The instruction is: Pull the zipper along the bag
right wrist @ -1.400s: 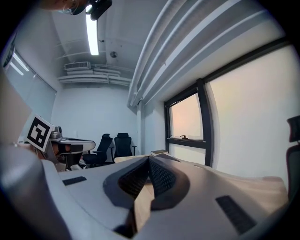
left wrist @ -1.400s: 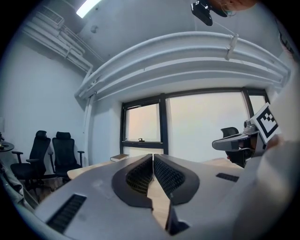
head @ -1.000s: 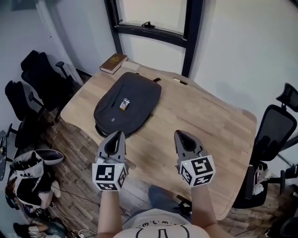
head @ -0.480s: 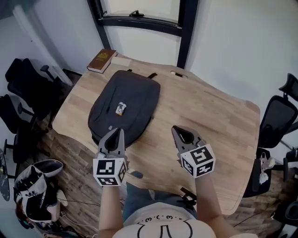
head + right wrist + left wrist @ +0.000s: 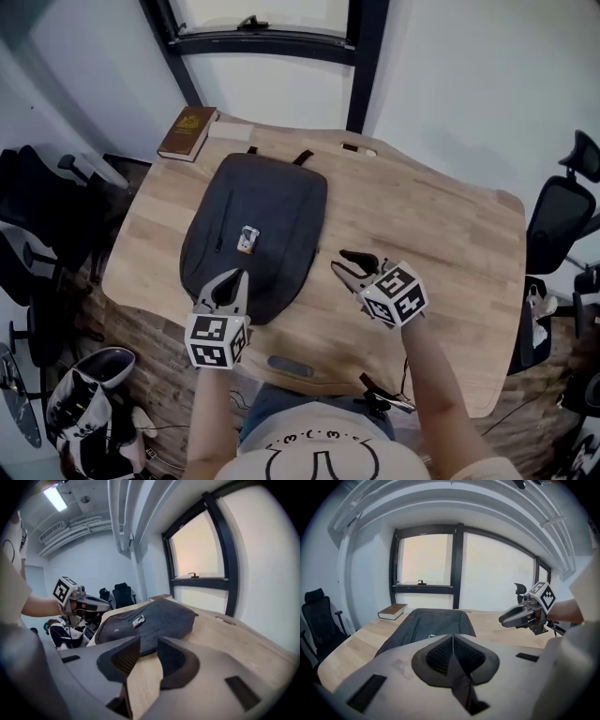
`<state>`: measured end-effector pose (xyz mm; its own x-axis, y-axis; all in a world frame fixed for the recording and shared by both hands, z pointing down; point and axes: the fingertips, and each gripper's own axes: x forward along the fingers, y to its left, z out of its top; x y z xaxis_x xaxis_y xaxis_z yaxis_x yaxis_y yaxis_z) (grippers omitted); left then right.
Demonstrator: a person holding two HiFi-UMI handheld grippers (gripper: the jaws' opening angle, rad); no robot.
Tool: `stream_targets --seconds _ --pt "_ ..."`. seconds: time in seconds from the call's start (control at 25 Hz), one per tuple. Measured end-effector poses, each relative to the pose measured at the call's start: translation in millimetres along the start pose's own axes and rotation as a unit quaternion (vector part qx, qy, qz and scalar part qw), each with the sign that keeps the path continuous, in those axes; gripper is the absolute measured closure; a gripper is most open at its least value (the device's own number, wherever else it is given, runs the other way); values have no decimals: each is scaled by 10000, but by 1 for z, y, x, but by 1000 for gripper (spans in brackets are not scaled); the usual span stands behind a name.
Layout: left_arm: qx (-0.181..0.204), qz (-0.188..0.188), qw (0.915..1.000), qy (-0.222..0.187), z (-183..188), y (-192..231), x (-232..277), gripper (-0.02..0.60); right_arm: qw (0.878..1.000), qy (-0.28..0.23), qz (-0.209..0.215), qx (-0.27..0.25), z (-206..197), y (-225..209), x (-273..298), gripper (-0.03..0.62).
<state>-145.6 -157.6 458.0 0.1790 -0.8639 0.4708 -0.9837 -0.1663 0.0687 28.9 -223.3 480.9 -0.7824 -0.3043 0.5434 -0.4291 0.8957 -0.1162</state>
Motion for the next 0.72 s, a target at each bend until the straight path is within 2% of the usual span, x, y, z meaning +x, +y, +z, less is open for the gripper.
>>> stream_targets --seconds 0.04,0.16,0.28,0.48,0.72 --pt "-2 -58 9999 92 -3 4 5 563 9998 136 150 19 -6 -2 8 422" --pt "-24 -185 9993 335 -15 16 17 563 9975 533 457 -114 -24 -7 33 450" --pt "-76 -260 9982 536 -23 24 29 563 9923 920 775 -304 -41 -12 59 446" --pt "40 -381 9961 795 -31 35 47 563 9782 1517 1170 -799 -63 -28 88 431" --pt "56 -519 9940 958 -37 38 66 563 9591 1893 1796 -1097 -76 -30 110 421"
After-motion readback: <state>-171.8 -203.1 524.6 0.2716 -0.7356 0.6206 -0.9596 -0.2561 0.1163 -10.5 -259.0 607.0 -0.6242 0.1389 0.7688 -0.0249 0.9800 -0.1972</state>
